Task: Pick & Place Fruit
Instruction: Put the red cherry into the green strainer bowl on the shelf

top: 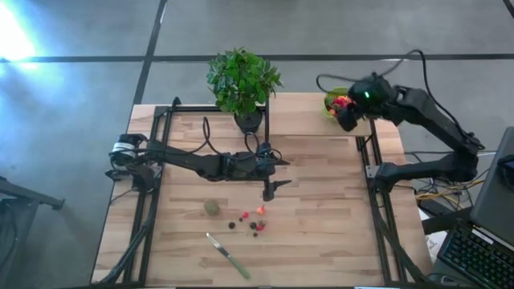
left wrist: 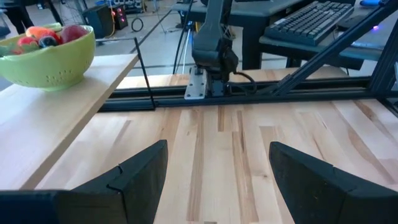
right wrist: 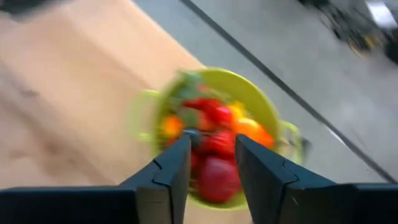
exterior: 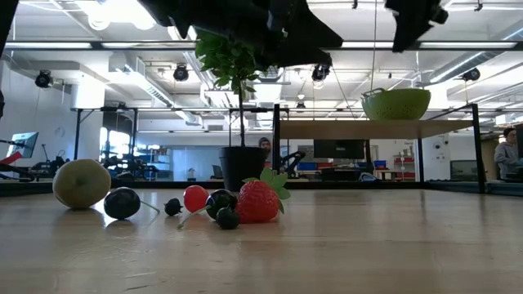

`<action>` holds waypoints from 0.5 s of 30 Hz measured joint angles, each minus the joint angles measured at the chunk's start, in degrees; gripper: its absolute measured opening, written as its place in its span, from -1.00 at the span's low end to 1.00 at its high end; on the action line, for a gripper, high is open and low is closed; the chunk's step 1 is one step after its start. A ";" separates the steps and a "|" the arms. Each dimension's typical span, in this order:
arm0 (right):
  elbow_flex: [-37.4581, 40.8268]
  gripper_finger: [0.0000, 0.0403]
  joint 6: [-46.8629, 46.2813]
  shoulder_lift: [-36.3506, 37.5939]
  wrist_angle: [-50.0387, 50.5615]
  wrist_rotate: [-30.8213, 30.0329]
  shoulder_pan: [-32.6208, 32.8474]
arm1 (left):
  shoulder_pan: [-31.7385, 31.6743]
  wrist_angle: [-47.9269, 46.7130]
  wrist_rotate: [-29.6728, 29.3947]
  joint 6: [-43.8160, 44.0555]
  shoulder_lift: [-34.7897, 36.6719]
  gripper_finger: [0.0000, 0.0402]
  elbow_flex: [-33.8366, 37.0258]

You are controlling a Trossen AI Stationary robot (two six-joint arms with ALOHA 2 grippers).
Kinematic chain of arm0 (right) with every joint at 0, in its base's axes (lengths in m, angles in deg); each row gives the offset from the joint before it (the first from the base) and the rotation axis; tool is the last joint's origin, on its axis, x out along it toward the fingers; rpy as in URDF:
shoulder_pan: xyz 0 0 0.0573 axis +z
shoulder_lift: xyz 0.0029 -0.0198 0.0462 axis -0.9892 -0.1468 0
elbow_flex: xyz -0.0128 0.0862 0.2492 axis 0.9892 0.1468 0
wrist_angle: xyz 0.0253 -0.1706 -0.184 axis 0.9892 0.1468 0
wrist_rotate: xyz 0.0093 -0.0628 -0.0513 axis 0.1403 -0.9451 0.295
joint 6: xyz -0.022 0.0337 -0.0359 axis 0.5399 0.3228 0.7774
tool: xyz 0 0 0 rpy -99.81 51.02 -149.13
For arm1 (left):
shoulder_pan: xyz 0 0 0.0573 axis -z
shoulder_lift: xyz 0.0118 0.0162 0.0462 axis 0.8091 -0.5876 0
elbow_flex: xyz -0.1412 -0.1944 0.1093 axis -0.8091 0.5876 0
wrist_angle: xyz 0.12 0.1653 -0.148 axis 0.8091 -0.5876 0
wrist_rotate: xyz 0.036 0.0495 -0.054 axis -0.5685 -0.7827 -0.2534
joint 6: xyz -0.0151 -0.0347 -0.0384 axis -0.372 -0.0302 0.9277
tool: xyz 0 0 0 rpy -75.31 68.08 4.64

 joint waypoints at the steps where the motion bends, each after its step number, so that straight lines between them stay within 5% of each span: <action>1: 0.52 -0.44 -0.69 0.95 -0.81 0.00 2.67 | 0.00 -0.39 0.01 -0.02 0.00 0.42 0.00; 9: 8.27 -0.68 -4.55 6.83 -7.64 -0.71 24.47 | 0.09 -7.53 2.44 -0.95 0.57 0.42 -0.02; 15: 16.63 -0.80 -11.93 8.36 -7.69 -9.42 38.10 | 1.92 -19.16 6.39 -1.54 2.88 0.42 -1.08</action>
